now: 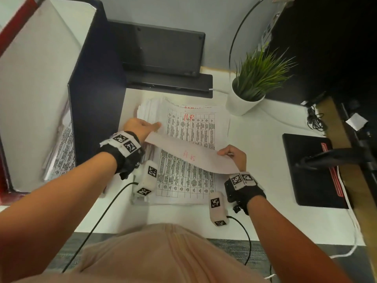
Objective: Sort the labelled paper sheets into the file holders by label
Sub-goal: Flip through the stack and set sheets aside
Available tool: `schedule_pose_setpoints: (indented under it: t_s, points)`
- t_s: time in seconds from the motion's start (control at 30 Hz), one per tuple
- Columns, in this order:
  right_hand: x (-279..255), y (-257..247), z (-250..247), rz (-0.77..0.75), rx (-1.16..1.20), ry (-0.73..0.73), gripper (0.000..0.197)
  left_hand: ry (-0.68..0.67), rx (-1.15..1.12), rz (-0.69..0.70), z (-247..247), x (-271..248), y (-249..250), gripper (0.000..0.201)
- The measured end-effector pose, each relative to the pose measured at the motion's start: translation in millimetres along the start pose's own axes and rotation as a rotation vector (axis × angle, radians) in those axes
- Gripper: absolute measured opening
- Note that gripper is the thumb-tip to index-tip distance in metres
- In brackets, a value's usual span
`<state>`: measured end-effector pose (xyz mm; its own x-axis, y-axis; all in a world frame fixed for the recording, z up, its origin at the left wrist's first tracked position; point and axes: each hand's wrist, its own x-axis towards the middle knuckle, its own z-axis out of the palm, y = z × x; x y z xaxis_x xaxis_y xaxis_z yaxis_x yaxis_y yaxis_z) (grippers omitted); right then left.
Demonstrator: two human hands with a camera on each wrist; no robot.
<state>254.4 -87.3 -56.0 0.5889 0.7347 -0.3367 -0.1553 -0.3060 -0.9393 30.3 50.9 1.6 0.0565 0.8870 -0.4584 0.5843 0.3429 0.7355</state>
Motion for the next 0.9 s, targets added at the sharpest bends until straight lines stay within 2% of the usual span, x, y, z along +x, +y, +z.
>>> schedule_pose_setpoints:
  t_s: [0.1,0.27,0.33,0.4,0.43,0.5,0.57,0.63,0.7,0.73,0.8,0.83,0.9]
  points:
    - [-1.4,-0.1,0.5,-0.01,0.005,-0.003,0.053,-0.068,0.079,-0.024,-0.9,1.6,3.7,0.031]
    - [-5.3,-2.4,-1.9,-0.144,-0.143,-0.072,0.019,-0.009,0.222,0.072,4.6,-0.5,5.8,0.028]
    - [-5.2,-1.0,-2.2,-0.186,-0.164,-0.072,0.014,0.003,0.296,0.126,7.3,-2.8,6.2,0.025]
    - [-3.5,-0.8,-1.2,-0.186,-0.155,-0.039,0.012,0.056,0.277,0.207,11.1,-6.3,4.9,0.023]
    - [-2.7,-1.5,-0.8,-0.176,-0.153,-0.023,0.013,0.099,0.248,0.281,12.7,-9.2,4.0,0.021]
    - [-1.0,-0.5,-1.0,-0.161,-0.127,-0.001,0.027,0.163,0.184,0.472,14.9,-16.0,1.6,0.019]
    - [0.4,0.3,-0.8,-0.173,-0.147,0.027,0.041,0.127,0.063,0.557,16.9,-19.8,-1.7,0.019]
    - [2.2,0.9,1.0,-0.152,-0.179,0.062,0.039,0.068,-0.098,0.489,18.6,-21.2,-4.7,0.017]
    - [-0.7,-3.5,5.8,-0.074,-0.167,0.089,0.026,0.062,-0.213,0.4,19.3,-21.1,-6.2,0.013]
    - [-3.0,-6.5,7.7,-0.052,-0.145,0.116,0.033,0.067,-0.241,0.369,18.8,-20.7,-6.5,0.016]
    - [-3.9,-9.6,7.6,-0.024,-0.027,0.12,0.073,0.044,-0.307,0.315,17.9,-19.5,-6.7,0.023]
    - [-4.1,-11.4,6.7,-0.016,0.009,0.1,0.081,0.014,-0.35,0.287,17.4,-19.1,-6.5,0.025]
    - [-4.4,-11.8,4.3,-0.01,-0.021,0.054,0.074,-0.059,-0.426,0.228,15.8,-18.0,-5.5,0.028]
